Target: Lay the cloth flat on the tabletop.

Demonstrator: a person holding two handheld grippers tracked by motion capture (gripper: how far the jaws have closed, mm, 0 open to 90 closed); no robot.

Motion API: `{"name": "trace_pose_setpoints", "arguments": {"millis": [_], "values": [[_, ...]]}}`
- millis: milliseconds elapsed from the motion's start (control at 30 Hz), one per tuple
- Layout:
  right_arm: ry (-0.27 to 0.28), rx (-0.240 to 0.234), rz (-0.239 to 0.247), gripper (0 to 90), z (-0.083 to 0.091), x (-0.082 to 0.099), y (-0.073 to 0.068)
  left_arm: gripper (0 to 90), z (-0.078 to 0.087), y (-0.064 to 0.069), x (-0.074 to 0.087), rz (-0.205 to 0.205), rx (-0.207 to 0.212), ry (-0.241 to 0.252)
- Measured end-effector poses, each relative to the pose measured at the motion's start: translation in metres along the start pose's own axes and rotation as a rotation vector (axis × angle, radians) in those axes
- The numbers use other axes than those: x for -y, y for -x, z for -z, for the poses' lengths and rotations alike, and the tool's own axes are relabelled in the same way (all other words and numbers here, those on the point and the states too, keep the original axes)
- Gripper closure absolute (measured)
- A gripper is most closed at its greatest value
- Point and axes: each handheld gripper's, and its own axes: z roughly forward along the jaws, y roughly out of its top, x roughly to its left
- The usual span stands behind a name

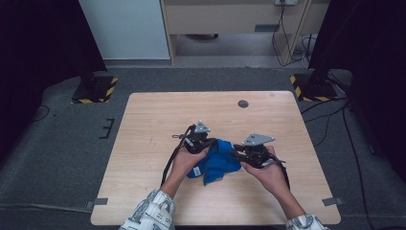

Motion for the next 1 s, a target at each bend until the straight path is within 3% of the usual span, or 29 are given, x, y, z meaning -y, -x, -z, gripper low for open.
{"name": "trace_pose_setpoints", "arguments": {"millis": [67, 167, 300, 367, 567, 667, 833, 933, 1000], "values": [[0.006, 0.009, 0.014, 53.9, -0.006, -0.006, -0.005, 85.6, -0.001, 0.000, 0.000, 0.006, 0.008, 0.001], [-0.010, 0.037, 0.032, 51.7, -0.019, -0.012, -0.007, 85.3, -0.002, 0.001, 0.001, 0.005, 0.011, -0.001], [-0.026, 0.031, 0.022, 80.4, -0.030, -0.014, -0.001, 84.3, 0.000, 0.001, 0.004, -0.006, 0.009, -0.002], [-0.019, 0.028, -0.005, 86.2, -0.032, -0.015, 0.004, 81.0, 0.001, 0.000, 0.006, -0.003, 0.009, 0.008], [-0.024, 0.036, -0.080, 87.1, -0.034, -0.014, 0.027, 52.1, 0.015, 0.002, 0.012, 0.002, 0.009, 0.072], [-0.034, 0.046, -0.096, 87.1, -0.035, -0.012, 0.035, 43.0, 0.026, 0.004, 0.015, -0.002, 0.004, 0.092], [-0.051, 0.054, -0.121, 87.0, -0.038, -0.008, 0.041, 38.1, 0.050, 0.004, 0.031, -0.002, -0.019, 0.109], [-0.057, 0.061, -0.130, 86.3, -0.040, -0.006, 0.044, 34.2, 0.066, 0.005, 0.047, -0.014, -0.039, 0.106], [-0.059, 0.066, -0.128, 84.5, -0.040, -0.006, 0.044, 32.5, 0.074, 0.004, 0.059, 0.000, -0.044, 0.092]]}}
